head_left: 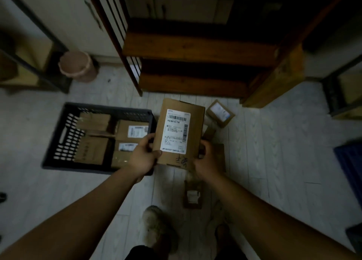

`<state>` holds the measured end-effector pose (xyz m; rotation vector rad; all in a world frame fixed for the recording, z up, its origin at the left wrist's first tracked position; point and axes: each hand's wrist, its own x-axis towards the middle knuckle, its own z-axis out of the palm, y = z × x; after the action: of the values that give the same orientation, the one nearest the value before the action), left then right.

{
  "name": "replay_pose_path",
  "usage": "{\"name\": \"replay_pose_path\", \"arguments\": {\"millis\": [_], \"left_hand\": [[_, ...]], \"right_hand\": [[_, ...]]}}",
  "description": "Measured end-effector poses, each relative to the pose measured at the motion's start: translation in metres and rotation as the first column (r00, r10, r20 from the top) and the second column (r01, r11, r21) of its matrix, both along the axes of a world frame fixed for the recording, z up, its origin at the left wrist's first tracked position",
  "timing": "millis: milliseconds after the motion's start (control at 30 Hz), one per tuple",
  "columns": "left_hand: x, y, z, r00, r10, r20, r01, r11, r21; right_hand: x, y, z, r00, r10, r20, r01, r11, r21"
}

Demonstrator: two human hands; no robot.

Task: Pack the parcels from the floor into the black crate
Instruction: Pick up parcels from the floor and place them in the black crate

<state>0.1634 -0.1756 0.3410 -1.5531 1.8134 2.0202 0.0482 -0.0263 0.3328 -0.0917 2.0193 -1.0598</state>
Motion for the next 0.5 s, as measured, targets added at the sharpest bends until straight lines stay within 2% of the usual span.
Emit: {"name": "replay_pose_path", "arguments": {"millis": [133, 267, 367, 433, 500], "left_hand": [[0.031, -0.013, 0.100, 0.995, -0.029, -0.099, 0.028, 1.000, -0.008], [0.055, -0.019, 0.179, 0.976, -0.162, -0.149, 0.160, 0.987, -0.026], [0.067, -0.018, 0.228, 0.967, -0.193, -0.167, 0.185, 0.981, -0.062], [0.074, -0.012, 0.252, 0.976, -0.089, -0.196, 0.063, 0.989, -0.134], [0.084, -0.005, 0.267, 0.962, 0.085, -0.261, -0.116, 0.988, -0.106]], "right_hand": [[0.020, -0.004, 0.098, 0.996, -0.035, -0.079, 0.027, 0.994, -0.107], [0.011, -0.008, 0.183, 0.982, -0.112, -0.152, 0.070, 0.964, -0.257], [0.007, -0.006, 0.234, 0.983, -0.177, -0.044, 0.148, 0.917, -0.371], [0.012, -0.004, 0.261, 0.975, -0.220, 0.025, 0.211, 0.884, -0.418], [0.020, -0.001, 0.280, 0.957, -0.281, 0.071, 0.282, 0.841, -0.462]]}}
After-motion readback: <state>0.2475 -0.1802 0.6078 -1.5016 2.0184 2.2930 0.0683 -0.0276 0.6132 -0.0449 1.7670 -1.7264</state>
